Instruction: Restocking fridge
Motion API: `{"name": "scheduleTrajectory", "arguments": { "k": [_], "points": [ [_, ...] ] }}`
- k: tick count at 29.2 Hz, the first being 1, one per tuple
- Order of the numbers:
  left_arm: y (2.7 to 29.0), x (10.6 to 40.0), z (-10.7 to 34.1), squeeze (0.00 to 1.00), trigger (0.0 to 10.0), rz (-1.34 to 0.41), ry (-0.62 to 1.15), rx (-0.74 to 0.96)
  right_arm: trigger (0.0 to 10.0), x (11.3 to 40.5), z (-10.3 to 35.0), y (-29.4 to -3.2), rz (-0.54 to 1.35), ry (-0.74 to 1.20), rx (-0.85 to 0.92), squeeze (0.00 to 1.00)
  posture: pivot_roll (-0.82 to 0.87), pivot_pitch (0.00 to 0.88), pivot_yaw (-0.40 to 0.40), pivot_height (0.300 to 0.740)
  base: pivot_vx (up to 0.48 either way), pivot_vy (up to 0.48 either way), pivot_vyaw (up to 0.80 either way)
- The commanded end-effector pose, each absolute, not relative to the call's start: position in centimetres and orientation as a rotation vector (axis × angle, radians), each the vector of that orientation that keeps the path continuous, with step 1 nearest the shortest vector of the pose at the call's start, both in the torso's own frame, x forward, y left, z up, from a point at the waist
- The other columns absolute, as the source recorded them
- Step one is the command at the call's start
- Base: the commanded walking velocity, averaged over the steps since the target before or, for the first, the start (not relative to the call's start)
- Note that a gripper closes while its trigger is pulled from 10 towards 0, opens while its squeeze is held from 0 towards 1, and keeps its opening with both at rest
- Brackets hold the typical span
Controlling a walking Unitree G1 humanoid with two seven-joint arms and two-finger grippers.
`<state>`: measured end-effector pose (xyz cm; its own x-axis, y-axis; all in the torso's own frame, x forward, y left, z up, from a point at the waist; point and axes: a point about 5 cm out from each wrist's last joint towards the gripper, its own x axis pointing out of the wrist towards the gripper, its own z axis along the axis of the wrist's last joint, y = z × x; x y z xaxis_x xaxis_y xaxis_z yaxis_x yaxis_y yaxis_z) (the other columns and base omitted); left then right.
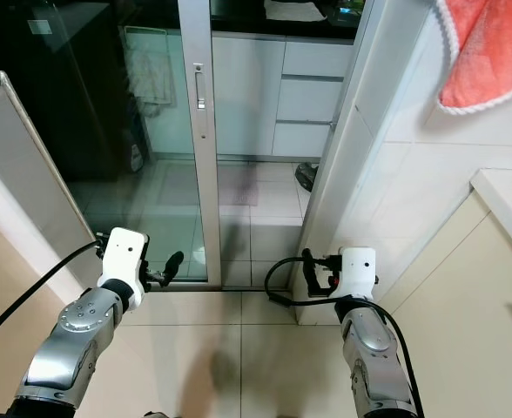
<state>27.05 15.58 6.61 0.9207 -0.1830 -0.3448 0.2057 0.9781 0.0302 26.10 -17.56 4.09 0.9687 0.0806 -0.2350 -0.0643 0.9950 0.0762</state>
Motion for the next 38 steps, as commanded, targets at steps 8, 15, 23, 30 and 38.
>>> {"name": "scheduleTrajectory", "arguments": {
  "k": [8,15,23,30,38],
  "points": [
    [19.0,28.5,7.6,0.0,10.0,-0.109,0.204,0.035,10.0,28.4,4.3,-14.7,0.103,0.219,-0.042,0.0,-0.07,0.0,0.01,0.74,0.0,0.0,0.0],
    [19.8,25.8,10.3,0.0,10.0,-0.129,0.09,0.048,10.0,23.8,5.7,-17.3,0.03,0.128,-0.009,0.0,-0.07,0.0,-0.028,0.74,-0.036,0.0,0.0],
    [19.4,26.8,11.1,0.0,10.0,-0.128,0.075,0.071,10.0,25.6,5.8,-17.4,0.044,0.147,-0.05,0.0,-0.05,0.0,-0.032,0.74,-0.204,0.0,0.0],
    [18.7,27.4,11.0,0.0,10.0,-0.144,0.075,0.058,10.0,25.9,5.5,-17.7,0.041,0.163,-0.076,0.0,-0.08,0.0,-0.018,0.74,-0.31,0.0,0.0],
    [18.2,27.8,11.0,0.0,10.0,-0.139,0.054,0.066,10.0,26.1,5.1,-17.6,0.053,0.177,-0.082,0.0,-0.08,0.0,-0.019,0.74,-0.385,0.0,0.0]
  ]
}}
